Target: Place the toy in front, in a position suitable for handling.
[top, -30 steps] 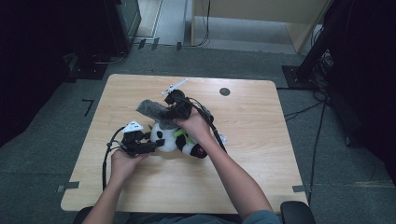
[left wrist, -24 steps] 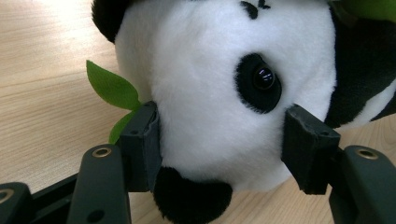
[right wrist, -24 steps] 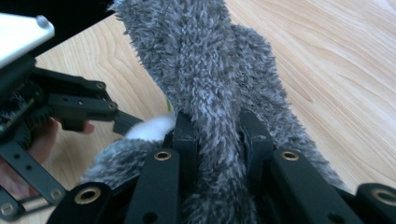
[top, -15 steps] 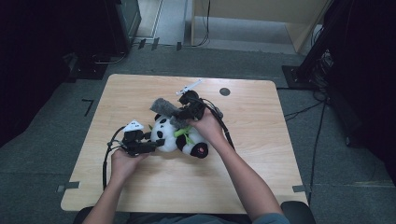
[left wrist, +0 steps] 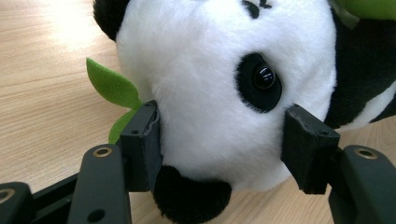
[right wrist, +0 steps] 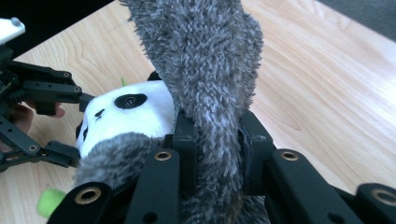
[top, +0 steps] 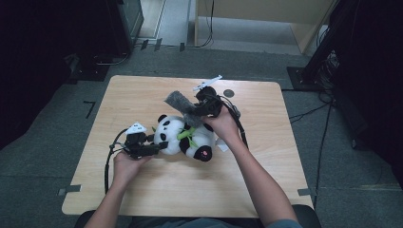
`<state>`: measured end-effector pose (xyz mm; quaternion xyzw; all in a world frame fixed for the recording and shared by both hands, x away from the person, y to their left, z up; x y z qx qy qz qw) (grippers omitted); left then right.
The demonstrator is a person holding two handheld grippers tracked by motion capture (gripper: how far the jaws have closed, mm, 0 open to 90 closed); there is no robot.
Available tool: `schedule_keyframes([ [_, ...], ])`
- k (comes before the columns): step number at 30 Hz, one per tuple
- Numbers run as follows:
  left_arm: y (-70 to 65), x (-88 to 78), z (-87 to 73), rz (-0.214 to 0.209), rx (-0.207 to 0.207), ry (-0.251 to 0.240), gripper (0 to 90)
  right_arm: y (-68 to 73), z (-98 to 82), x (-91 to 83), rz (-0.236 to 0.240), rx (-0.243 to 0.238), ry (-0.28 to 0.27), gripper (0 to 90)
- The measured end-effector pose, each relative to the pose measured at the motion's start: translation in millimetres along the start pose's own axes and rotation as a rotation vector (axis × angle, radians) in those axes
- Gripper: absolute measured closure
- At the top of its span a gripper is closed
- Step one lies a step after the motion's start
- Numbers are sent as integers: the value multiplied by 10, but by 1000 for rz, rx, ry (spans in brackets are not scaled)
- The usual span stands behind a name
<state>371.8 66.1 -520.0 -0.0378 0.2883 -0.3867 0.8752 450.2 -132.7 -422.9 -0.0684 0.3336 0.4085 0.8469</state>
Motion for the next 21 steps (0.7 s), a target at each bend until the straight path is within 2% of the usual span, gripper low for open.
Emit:
schedule_keyframes([
  [5, -4, -4, 1, -3, -3, -2, 368, 7, 42, -116, 3, 4, -26, 738],
  [7, -12, -10, 1, -2, 9, 2, 369, 47, 71, -160, 19, -1, -42, 738],
  [11, -10, -9, 3, -5, 4, -3, 369, 175, 127, -229, 47, -29, -64, 738],
  [12, -10, -8, 2, -6, 4, -4, 369, 259, 149, -246, 69, -41, -67, 738],
  [13, -10, -8, 3, -5, 2, -5, 369, 259, 149, -246, 69, -41, -67, 738],
  [16, -9, -8, 3, -6, 4, -7, 368, 386, 150, -217, 98, -60, -56, 737],
  [18, -10, -10, 4, -4, 7, -7, 368, 489, 114, -131, 118, -77, -33, 734],
  [21, -12, -10, 6, -2, 7, -8, 368, 540, 78, -57, 125, -85, -15, 731],
])
Point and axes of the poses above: each handheld gripper's, and its own axes: x roughly forward along the jaws, z roughly out of its top, y roughly to its left, the point moved 6 cm from there along x, roughly forward along the jaws, and after that the axes turned 7 degrees about -y, right-handed, at the moved point
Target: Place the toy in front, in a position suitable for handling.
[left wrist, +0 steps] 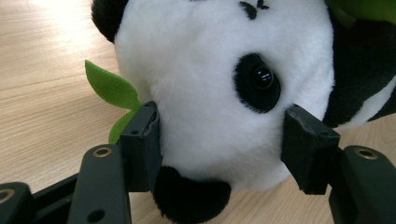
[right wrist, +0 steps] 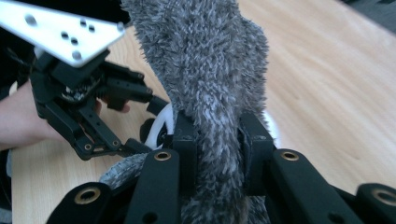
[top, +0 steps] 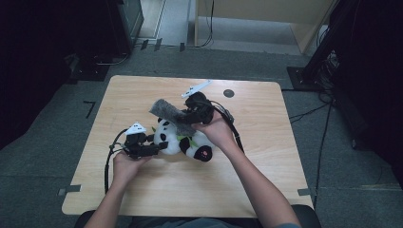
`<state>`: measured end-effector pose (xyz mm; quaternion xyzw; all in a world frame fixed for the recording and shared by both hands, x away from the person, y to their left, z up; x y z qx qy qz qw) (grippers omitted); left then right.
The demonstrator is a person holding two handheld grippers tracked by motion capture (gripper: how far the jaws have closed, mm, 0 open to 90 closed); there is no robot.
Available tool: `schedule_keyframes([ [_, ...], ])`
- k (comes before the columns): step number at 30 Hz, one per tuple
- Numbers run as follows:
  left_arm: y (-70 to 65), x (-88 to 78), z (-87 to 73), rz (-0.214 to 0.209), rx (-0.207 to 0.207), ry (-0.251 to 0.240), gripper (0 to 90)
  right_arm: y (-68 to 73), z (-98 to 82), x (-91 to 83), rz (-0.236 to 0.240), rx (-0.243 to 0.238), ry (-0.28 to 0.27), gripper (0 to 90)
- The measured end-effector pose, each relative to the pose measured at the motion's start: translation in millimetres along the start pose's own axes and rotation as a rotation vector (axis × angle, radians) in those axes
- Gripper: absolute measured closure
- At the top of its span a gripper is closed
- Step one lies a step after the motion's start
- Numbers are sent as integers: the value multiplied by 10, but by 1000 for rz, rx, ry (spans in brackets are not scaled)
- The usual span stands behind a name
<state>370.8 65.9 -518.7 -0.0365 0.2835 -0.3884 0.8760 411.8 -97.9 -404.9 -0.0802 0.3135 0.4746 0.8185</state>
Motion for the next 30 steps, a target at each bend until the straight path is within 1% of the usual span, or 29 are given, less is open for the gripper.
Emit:
schedule_keyframes([
  [3, 0, -1, 0, 1, 2, 0, 368, 50, -58, 133, 11, -6, 26, 725],
  [5, 1, -2, 0, 1, 1, 1, 368, 72, -75, 192, 19, -8, 29, 722],
  [10, 1, -1, 2, 2, -2, -1, 368, 115, -114, 321, 16, -26, 43, 697],
  [11, 0, -1, 2, 2, -4, -1, 368, 119, -120, 337, 19, -28, 42, 684],
  [13, 0, -1, 2, 1, -8, -2, 368, 134, -130, 379, 29, -30, 32, 609],
  [14, -1, -1, 3, 2, -10, -3, 368, 137, -132, 399, 30, -43, 22, 559],
  [15, -1, -1, 5, 3, -11, -4, 368, 139, -135, 413, 24, -48, 16, 529],
  [16, -1, 0, 5, 4, -13, -5, 368, 143, -139, 431, 25, -53, 9, 521],
  [18, -2, 0, 6, 5, -14, -5, 368, 145, -158, 458, 4, -77, 9, 569],
  [22, -3, 0, 6, 7, -11, -4, 369, 171, -150, 470, -17, -89, 11, 702],
  [24, -3, 0, 7, 8, -9, -5, 370, 220, -130, 458, -21, -102, 14, 719],
  [26, -3, 1, 8, 8, -11, -6, 370, 299, -132, 464, -6, -126, 24, 720],
  [28, -3, 1, 7, 9, -9, -5, 370, 330, -157, 485, -16, -144, 46, 719],
  [30, -1, 2, 8, 7, -11, -6, 370, 338, -192, 505, -36, -183, 50, 720],
])
Point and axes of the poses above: each handheld gripper's, and its own axes: x roughly forward along the jaws, z roughly out of its top, y roughly to its left, the point moved 6 cm from there along x, roughly forward along the jaws, and after that the axes turned 7 degrees about -y, right-handed, at the moved point
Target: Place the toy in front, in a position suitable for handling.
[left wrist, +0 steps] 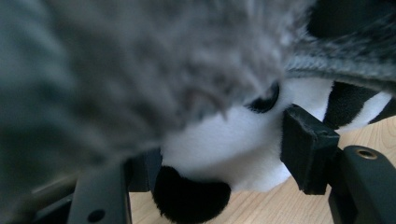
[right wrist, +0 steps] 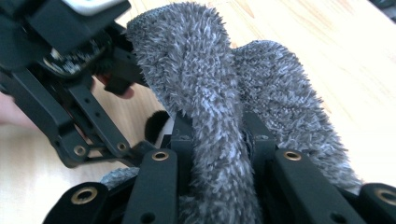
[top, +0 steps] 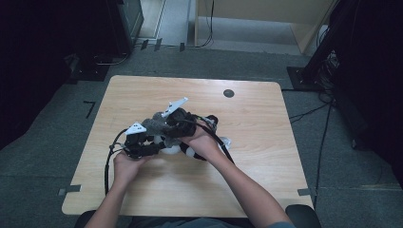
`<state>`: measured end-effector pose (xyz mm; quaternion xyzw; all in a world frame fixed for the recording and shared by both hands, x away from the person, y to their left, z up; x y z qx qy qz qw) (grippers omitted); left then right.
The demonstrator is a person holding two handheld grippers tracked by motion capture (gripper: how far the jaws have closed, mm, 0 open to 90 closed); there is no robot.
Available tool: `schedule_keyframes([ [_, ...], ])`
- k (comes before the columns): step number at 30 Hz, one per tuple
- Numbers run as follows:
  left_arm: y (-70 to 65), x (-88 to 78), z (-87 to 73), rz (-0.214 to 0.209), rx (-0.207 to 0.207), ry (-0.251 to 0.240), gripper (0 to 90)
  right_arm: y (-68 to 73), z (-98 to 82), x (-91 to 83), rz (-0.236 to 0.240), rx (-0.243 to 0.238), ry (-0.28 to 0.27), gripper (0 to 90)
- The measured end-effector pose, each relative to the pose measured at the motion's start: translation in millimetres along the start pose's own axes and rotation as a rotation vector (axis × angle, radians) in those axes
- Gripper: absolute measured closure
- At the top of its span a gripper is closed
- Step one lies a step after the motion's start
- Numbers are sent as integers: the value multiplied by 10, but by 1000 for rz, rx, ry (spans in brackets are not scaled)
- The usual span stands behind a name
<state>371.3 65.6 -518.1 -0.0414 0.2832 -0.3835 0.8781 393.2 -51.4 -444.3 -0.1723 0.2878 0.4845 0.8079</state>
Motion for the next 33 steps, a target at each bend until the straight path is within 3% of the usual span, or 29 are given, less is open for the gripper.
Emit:
schedule_keyframes([
  [3, 0, 2, 9, 0, 1, 1, 376, -25, -23, -9, -10, -27, -3, 721],
  [10, 1, 4, 19, -2, -3, 0, 386, -180, -60, -105, -17, 25, -4, 724],
  [17, 3, 6, 21, -2, -5, -1, 388, -409, -172, -234, -70, 76, 24, 728],
  [23, 2, 10, 25, -5, -11, -9, 388, -575, -233, -336, -96, 119, 6, 729],
  [29, 4, 20, 23, -3, -5, -13, 386, -524, -205, -349, -106, 99, 7, 735],
  [33, 5, 17, 22, -2, -4, -10, 385, -462, -112, -387, -83, 116, -24, 740],
])
Point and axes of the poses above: each handheld gripper's, and its own axes: x roughly forward along the jaws, z roughly out of its top, y roughly to its left, the point moved 6 cm from there along x, roughly forward along the jaws, and after that the axes turned 7 degrees about -y, right-handed, at the moved point
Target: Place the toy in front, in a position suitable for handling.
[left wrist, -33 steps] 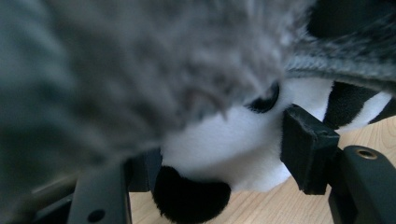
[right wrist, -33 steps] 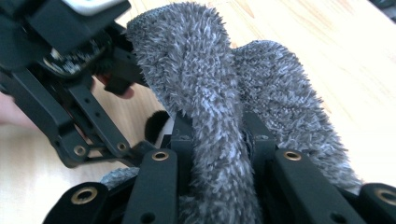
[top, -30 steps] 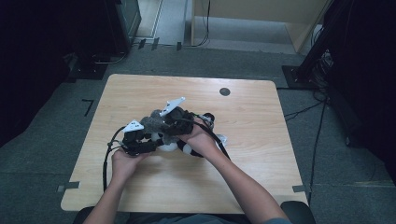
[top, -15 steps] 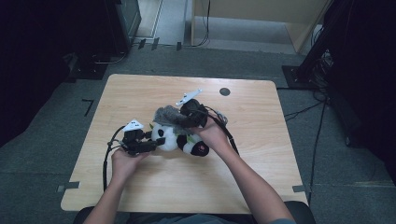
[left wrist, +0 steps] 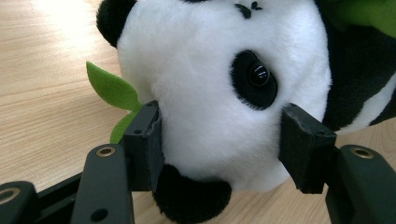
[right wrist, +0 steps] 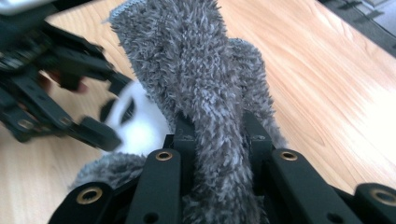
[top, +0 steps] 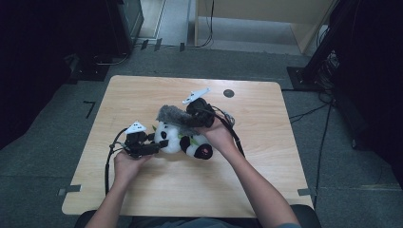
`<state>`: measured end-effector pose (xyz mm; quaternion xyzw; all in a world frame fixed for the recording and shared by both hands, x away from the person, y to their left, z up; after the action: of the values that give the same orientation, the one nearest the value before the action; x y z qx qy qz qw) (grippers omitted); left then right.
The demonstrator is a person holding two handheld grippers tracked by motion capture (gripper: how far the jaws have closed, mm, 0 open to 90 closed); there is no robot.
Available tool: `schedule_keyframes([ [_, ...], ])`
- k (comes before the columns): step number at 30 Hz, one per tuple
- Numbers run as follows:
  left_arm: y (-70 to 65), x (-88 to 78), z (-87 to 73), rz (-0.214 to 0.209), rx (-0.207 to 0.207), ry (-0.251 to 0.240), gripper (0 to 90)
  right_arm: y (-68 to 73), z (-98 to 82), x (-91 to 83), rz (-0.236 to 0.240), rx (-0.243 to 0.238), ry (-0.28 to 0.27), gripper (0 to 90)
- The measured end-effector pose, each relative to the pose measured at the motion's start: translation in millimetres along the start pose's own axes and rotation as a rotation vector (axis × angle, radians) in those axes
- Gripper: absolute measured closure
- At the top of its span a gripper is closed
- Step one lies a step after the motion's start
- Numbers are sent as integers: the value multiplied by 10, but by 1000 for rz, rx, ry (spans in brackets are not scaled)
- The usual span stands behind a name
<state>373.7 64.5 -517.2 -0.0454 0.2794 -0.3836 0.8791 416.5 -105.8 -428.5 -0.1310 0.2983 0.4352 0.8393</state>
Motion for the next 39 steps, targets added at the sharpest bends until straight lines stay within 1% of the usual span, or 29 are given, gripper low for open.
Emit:
schedule_keyframes([
  [1, 3, 0, 1, 1, 1, 0, 384, 24, 30, -11, 6, -1, -10, 740],
  [2, 2, 0, 2, 1, -2, -1, 383, 88, 88, -27, 25, -5, -25, 740],
  [3, 3, 0, 3, 1, -2, -1, 383, 88, 88, -27, 25, -5, -25, 740],
  [6, 3, -2, 5, -3, -6, -2, 380, 200, 149, -6, 51, -18, -36, 737],
  [9, 12, -3, 6, -8, -6, -4, 378, 283, 150, 66, 69, -21, -24, 732],
  [10, 12, -4, 6, -7, -6, -3, 378, 331, 127, 142, 82, -31, -8, 725],
  [11, 10, -5, 7, -5, -5, -2, 378, 331, 127, 142, 82, -31, -8, 725],
  [12, 6, -4, 7, -4, -7, -3, 377, 380, 103, 213, 101, -31, 1, 666],
  [13, 3, -6, 8, -3, -8, -1, 377, 380, 103, 213, 101, -31, 1, 666],
  [14, 4, -6, 9, 0, -8, -2, 377, 395, 90, 249, 110, -34, 7, 635],
  [15, 7, -6, 9, 0, -8, -1, 377, 406, 69, 286, 109, -37, 14, 633],
  [16, 10, -4, 10, 1, -11, -4, 376, 409, 58, 302, 104, -49, 12, 637],
  [17, 12, -4, 10, 0, -12, -3, 376, 407, 40, 315, 89, -69, 7, 660],
  [18, 11, -4, 8, 1, -8, -4, 377, 405, 33, 315, 83, -75, 5, 675],
  [19, 8, -4, 8, 4, -6, -3, 377, 395, 26, 313, 84, -80, 0, 692],
  [22, -3, 0, 11, 10, -4, -3, 380, 352, 2, 289, 84, -73, 0, 715],
  [25, -1, -2, 13, 11, -5, -2, 382, 293, -21, 254, 76, -69, 1, 719],
  [28, 4, -3, 12, 7, -6, -2, 384, 209, -47, 209, 61, -51, 7, 718],
  [30, 3, -3, 11, 8, -4, -1, 385, 134, -72, 175, 45, -32, 13, 721],
  [31, 3, -3, 11, 8, -4, -1, 386, 90, -89, 156, 29, -22, 20, 723],
  [32, 2, -2, 11, 8, -4, -2, 387, -14, -125, 121, 9, -5, 27, 726],
  [33, -1, -2, 12, 7, -4, -3, 387, -14, -125, 121, 9, -5, 27, 726],
  [36, -3, -3, 16, 6, -3, -4, 388, -133, -154, 66, 3, 28, 16, 729],
  [37, -2, -3, 16, 6, -4, -4, 388, -156, -150, 44, -7, 28, 9, 730],
  [39, -1, -3, 15, 5, -5, -5, 388, -185, -134, -9, -32, 12, -5, 734],
])
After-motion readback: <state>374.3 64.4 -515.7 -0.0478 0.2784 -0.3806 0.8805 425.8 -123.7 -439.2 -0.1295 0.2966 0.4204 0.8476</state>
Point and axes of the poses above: each handheld gripper's, and its own axes: x roughly forward along the jaws, z roughly out of its top, y roughly to its left, the point moved 6 cm from there along x, roughly forward along the jaws, and after that the axes turned 7 degrees about -y, right-handed, at the moved point
